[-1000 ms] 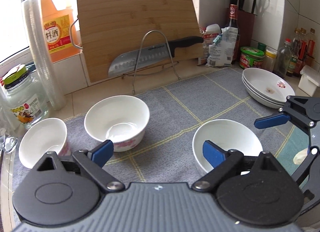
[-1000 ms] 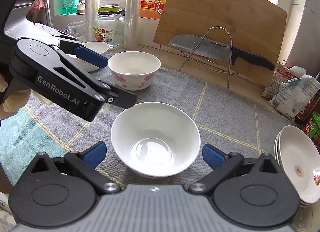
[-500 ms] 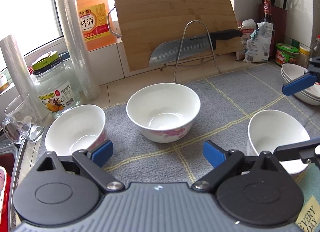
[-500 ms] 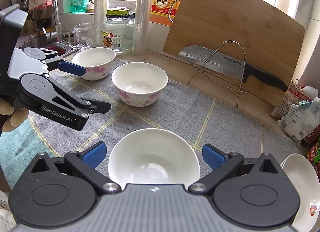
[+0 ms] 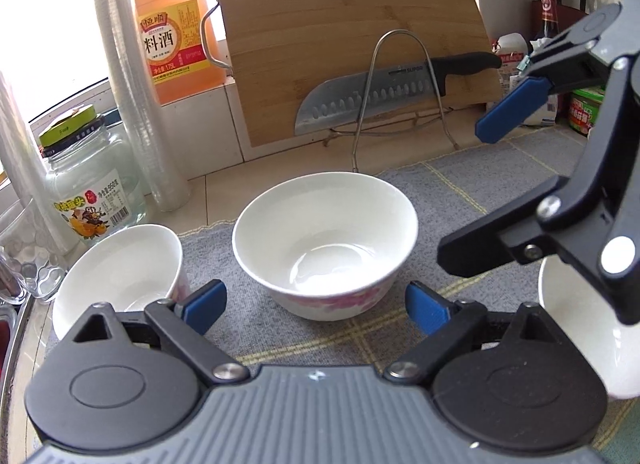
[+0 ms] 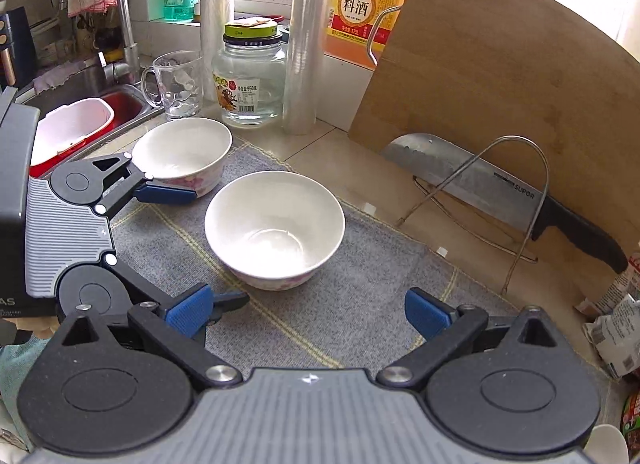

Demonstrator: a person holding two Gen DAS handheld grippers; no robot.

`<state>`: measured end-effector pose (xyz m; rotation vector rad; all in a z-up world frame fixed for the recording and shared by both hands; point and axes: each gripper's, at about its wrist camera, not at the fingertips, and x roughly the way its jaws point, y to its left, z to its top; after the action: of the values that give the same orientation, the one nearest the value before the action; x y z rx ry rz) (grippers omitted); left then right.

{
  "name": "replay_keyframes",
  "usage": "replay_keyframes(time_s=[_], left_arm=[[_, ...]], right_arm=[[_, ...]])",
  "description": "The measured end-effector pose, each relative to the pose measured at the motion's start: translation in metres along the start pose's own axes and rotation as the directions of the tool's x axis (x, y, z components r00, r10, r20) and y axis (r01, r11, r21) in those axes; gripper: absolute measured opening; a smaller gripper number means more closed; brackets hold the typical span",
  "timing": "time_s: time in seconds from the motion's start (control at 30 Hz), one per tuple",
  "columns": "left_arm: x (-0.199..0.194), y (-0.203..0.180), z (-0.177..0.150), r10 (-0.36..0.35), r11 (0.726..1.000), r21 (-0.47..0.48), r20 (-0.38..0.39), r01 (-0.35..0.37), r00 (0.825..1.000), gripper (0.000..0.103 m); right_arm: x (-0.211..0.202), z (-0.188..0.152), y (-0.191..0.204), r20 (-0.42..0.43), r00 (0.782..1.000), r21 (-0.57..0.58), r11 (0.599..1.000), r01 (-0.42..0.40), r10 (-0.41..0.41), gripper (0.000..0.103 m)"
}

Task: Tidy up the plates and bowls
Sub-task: 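Grasp the rim of another white floral bowl with the right gripper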

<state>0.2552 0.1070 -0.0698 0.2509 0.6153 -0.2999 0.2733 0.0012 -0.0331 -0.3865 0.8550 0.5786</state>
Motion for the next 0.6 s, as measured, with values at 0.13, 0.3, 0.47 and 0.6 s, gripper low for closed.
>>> replay_keyframes(time_s=[0.13,0.3,0.47,0.6], left_arm=[[0.006,0.001,0.000,-0.029,1.000,-0.005,0.001,0.029,1.000,0.091],[0.008,0.003,0.000,-0.044,0.999,-0.014,0.007,0.044,0.999,0.086],[0.007,0.004,0.000,-0.068,0.997,-0.023,0.012,0.068,0.998,0.083],[0.008,0.005,-0.001,-0.079,0.996,-0.035,0.011,0.079,0.997,0.083]], right_arm=[[0.016,0.012,-0.006,-0.013,0.998,0.009,0.998,-0.062,0.062,0.103],[0.036,0.024,-0.011,-0.035,0.993,0.013,0.994,-0.113,0.113,0.103],[0.054,0.034,-0.012,-0.056,0.988,-0.004,0.990,-0.142,0.142,0.103],[0.067,0.042,-0.014,-0.068,0.983,-0.009,0.985,-0.174,0.173,0.103]])
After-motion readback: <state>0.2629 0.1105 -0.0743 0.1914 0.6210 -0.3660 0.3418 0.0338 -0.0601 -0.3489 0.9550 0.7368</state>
